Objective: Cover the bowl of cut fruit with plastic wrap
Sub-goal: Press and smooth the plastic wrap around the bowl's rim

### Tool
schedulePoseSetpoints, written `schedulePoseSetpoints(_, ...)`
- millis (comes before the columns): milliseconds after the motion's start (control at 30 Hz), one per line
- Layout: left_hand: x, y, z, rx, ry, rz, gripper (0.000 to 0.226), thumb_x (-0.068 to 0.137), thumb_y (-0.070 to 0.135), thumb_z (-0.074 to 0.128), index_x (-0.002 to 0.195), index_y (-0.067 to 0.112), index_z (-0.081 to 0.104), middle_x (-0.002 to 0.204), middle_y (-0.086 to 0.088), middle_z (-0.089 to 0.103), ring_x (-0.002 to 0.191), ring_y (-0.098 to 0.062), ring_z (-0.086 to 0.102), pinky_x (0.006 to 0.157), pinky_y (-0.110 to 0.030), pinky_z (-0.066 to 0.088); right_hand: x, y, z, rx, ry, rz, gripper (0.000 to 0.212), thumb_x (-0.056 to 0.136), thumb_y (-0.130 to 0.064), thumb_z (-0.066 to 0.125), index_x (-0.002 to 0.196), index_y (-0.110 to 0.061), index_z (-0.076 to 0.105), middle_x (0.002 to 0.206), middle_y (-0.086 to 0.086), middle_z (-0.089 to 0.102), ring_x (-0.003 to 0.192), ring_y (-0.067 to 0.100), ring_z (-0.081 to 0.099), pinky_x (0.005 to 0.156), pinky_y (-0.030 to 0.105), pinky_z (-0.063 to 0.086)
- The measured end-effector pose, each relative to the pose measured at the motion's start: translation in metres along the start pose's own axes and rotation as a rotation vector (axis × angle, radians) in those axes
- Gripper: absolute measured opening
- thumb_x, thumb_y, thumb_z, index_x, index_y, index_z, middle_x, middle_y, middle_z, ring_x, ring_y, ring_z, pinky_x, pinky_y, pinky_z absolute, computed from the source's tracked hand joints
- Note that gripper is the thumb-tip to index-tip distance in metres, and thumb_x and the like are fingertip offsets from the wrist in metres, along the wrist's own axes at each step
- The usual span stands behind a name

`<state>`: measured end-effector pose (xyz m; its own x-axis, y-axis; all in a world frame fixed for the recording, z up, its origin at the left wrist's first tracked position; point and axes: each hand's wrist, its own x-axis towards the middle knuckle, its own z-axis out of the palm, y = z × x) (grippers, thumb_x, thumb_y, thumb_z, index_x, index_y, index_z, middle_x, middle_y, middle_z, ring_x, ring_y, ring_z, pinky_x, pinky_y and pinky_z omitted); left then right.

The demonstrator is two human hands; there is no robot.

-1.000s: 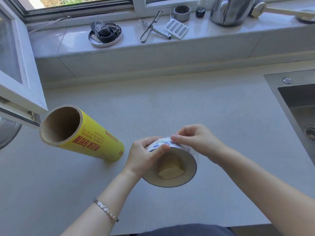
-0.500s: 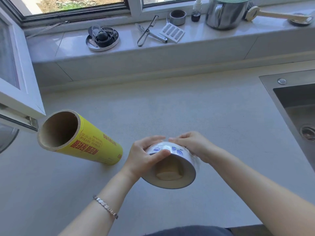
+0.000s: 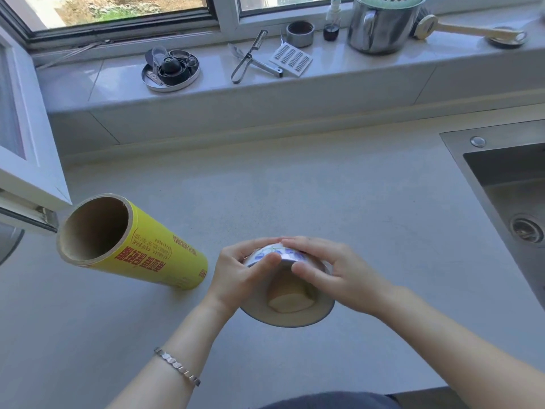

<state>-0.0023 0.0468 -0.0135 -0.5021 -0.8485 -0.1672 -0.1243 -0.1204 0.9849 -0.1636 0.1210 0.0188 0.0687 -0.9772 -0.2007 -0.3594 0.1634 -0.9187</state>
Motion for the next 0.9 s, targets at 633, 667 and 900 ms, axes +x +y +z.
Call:
schedulePoseSetpoints(633,0.009,-0.004,0.0,-0.16,0.158,-0.222,0.033,0.081,0.047,0.049,0.084,0.022,0.071,0.086,-0.003,0.068,0.08,-0.017,0.061,0.071,-0.029,0.051,0.01,0.031,0.003,0.542,0.172,0.161,0.028,0.076,-0.039,0.055,0.101,-0.031,0.066,0.094,-0.013,0.072,0.087,0.005,0.066,0.07,0.016,0.051)
schedulePoseSetpoints(667,0.01,-0.001,-0.002,-0.103,0.111,-0.215,0.028,0.088,0.038,0.047,0.086,0.021,0.069,0.086,0.0,0.068,0.08,-0.013,0.061,0.069,-0.021,0.05,0.01,0.032,0.003,0.524,0.188,0.165,0.027,0.076,-0.038,0.054,0.1,-0.03,0.067,0.094,-0.013,0.072,0.086,0.005,0.067,0.069,0.016,0.051)
schedulePoseSetpoints(900,0.012,0.008,-0.005,0.029,-0.167,-0.207,0.026,0.087,0.04,0.049,0.089,0.021,0.067,0.092,-0.001,0.067,0.082,-0.008,0.062,0.072,-0.018,0.049,0.008,0.03,0.008,0.452,0.229,0.153,0.041,0.071,-0.039,0.062,0.107,-0.021,0.066,0.104,0.003,0.071,0.093,0.016,0.067,0.078,0.028,0.054)
